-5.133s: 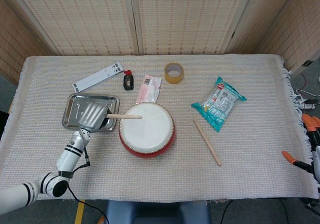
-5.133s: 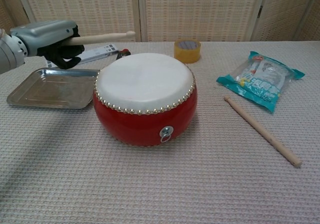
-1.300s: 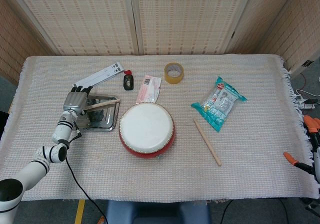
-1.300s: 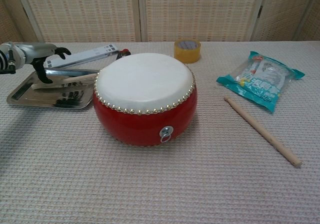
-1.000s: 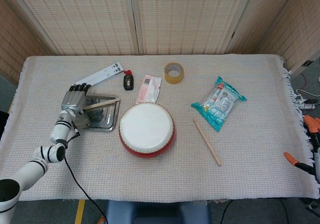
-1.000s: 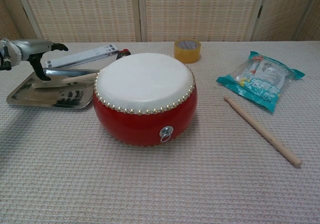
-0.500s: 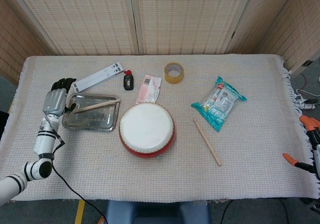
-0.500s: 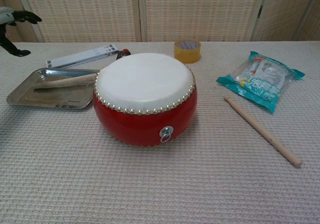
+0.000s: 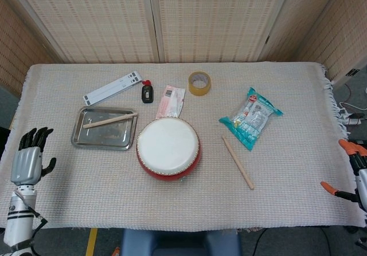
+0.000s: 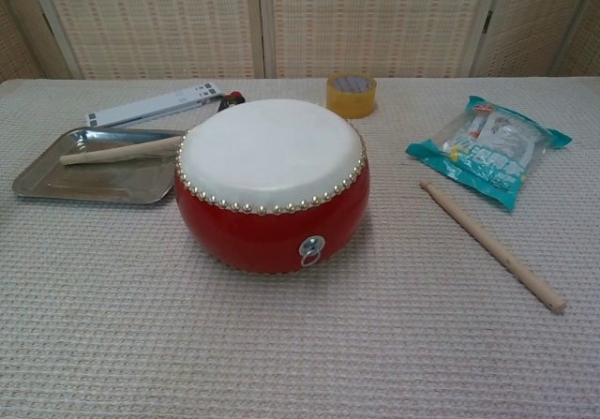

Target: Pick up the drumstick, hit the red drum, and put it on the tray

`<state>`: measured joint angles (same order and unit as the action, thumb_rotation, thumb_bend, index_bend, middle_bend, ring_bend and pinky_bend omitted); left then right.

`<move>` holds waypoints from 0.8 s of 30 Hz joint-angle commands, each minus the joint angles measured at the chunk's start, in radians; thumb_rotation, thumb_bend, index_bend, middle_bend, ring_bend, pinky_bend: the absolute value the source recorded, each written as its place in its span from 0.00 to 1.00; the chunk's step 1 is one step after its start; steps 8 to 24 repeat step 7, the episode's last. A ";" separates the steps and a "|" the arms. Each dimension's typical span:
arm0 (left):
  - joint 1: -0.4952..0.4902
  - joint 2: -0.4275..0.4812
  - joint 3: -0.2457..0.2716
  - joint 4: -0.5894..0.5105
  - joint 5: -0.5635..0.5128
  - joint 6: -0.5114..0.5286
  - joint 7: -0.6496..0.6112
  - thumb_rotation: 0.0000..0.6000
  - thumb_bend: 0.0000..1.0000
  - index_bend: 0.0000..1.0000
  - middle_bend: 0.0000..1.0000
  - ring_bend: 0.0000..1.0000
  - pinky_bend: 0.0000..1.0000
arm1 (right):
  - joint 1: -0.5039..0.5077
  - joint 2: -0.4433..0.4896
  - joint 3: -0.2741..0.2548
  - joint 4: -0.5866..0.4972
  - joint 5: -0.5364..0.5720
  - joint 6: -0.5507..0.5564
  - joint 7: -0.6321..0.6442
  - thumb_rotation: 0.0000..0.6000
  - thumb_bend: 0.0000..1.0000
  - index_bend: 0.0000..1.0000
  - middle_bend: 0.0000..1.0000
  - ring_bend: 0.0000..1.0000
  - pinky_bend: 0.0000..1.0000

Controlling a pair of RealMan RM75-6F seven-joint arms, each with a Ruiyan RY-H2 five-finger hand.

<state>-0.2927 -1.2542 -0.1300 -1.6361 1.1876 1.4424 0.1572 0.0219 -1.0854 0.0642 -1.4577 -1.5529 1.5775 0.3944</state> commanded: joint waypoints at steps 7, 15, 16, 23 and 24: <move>0.096 -0.012 0.068 -0.036 0.138 0.145 0.053 1.00 0.31 0.14 0.06 0.00 0.04 | 0.005 0.006 -0.025 -0.017 0.002 -0.049 0.014 1.00 0.05 0.03 0.09 0.00 0.04; 0.096 -0.012 0.068 -0.036 0.138 0.145 0.053 1.00 0.31 0.14 0.06 0.00 0.04 | 0.005 0.006 -0.025 -0.017 0.002 -0.049 0.014 1.00 0.05 0.03 0.09 0.00 0.04; 0.096 -0.012 0.068 -0.036 0.138 0.145 0.053 1.00 0.31 0.14 0.06 0.00 0.04 | 0.005 0.006 -0.025 -0.017 0.002 -0.049 0.014 1.00 0.05 0.03 0.09 0.00 0.04; 0.096 -0.012 0.068 -0.036 0.138 0.145 0.053 1.00 0.31 0.14 0.06 0.00 0.04 | 0.005 0.006 -0.025 -0.017 0.002 -0.049 0.014 1.00 0.05 0.03 0.09 0.00 0.04; 0.096 -0.012 0.068 -0.036 0.138 0.145 0.053 1.00 0.31 0.14 0.06 0.00 0.04 | 0.005 0.006 -0.025 -0.017 0.002 -0.049 0.014 1.00 0.05 0.03 0.09 0.00 0.04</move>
